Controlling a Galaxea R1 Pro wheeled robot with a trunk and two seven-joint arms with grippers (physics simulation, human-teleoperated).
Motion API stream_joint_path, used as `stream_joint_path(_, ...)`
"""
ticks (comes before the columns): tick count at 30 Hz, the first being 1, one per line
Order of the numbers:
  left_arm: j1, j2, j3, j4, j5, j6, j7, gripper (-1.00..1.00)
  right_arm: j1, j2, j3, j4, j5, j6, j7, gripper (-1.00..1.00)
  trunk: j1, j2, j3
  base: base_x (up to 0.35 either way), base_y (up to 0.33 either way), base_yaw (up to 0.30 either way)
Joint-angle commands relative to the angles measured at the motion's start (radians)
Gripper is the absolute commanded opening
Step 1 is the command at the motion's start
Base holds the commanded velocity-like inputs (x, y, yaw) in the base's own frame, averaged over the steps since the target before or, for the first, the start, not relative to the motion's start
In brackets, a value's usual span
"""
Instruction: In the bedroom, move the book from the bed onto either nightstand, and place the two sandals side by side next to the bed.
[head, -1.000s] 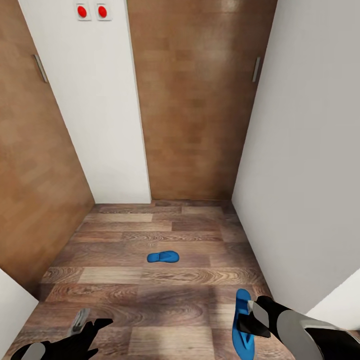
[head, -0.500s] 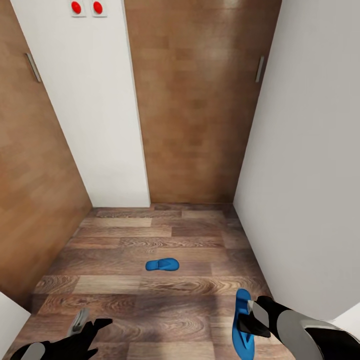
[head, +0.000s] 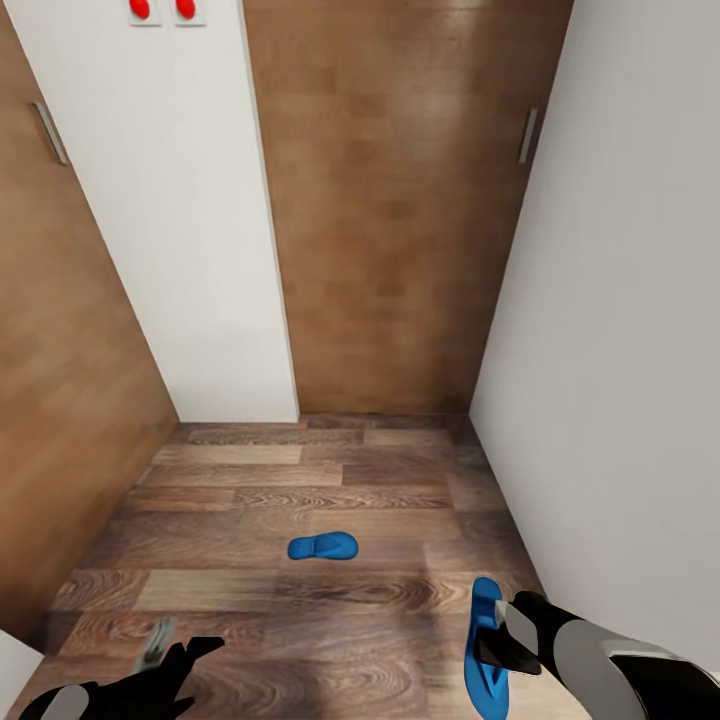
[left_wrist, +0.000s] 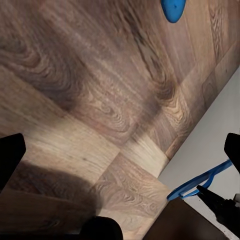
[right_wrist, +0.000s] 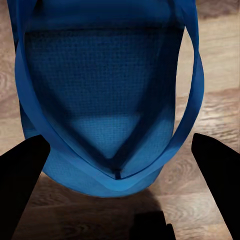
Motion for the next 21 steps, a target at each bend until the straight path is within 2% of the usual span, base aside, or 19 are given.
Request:
stream_joint_path(1, -0.001, 0.001, 0.003, 0.0, -0.006, 0.005, -0.007, 1.0, -0.001, 0.0, -0.002, 0.002, -0.005, 0.001, 0.001, -1.0, 0.0, 0.0, -0.001, 0.165, 0.0, 0.0)
stream_joint_path(13, -0.001, 0.006, 0.004, 0.011, -0.006, 0.005, -0.007, 1.0, -0.001, 0.0, -0.002, 0.0, -0.005, 0.001, 0.001, -1.0, 0.0, 0.0, -0.001, 0.172, -0.002, 0.0)
stream_joint_path(21, -0.001, 0.008, 0.004, 0.014, -0.007, 0.005, -0.007, 1.0, -0.001, 0.0, -0.002, -0.001, -0.005, 0.0, 0.002, -1.0, 0.0, 0.0, -0.001, 0.169, -0.093, 0.0)
